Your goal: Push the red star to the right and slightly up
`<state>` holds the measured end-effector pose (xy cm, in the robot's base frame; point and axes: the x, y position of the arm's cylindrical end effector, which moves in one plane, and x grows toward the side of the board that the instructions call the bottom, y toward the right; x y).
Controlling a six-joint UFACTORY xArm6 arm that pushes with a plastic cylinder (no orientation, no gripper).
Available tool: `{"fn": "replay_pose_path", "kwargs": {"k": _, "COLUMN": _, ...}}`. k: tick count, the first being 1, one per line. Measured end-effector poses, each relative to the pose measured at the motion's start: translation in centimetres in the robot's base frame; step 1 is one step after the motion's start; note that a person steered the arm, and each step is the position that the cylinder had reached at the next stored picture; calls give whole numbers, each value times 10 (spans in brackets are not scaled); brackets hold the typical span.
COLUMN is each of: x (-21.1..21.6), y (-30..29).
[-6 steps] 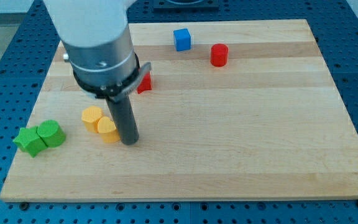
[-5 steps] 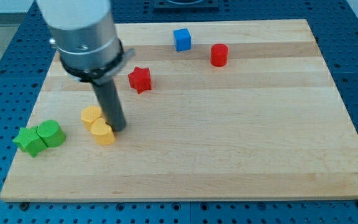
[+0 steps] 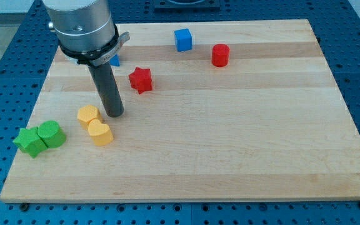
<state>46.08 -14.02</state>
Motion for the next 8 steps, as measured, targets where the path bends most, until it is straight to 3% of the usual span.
{"fn": "replay_pose_path", "kwargs": {"k": 3, "x": -3, "y": 19}}
{"fn": "replay_pose_path", "kwargs": {"k": 5, "x": -70, "y": -4}}
{"fn": "replay_pose_path", "kwargs": {"k": 6, "x": -74, "y": 84}}
{"fn": "replay_pose_path", "kwargs": {"k": 7, "x": -39, "y": 214}}
{"fn": "replay_pose_path", "kwargs": {"k": 8, "x": -33, "y": 241}}
